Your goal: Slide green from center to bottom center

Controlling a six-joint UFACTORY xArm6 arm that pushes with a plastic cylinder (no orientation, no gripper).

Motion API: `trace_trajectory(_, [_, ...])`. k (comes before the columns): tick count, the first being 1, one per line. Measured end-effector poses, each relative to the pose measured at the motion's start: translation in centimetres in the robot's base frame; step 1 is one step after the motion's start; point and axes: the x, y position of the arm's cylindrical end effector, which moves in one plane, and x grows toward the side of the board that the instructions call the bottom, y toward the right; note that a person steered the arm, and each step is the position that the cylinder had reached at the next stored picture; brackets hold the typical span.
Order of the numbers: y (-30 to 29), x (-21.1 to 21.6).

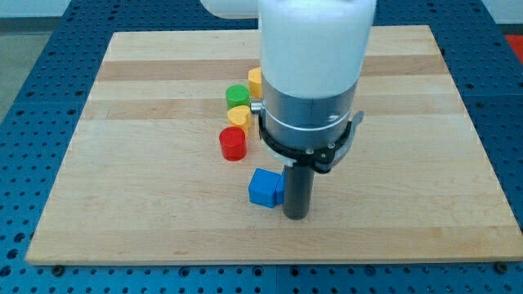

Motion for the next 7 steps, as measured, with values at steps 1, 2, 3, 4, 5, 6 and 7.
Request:
trace_trajectory(1, [0.0, -0.2])
trace_trajectory(2, [0.0, 2.0])
trace_trajectory(3, [0.0, 2.8])
trace_trajectory(4, [4.1, 1.7])
trace_trajectory(5, [10.3, -0.5])
trace_trajectory(6, [11.2, -6.8])
trace_trajectory(7, [8.7, -11.6])
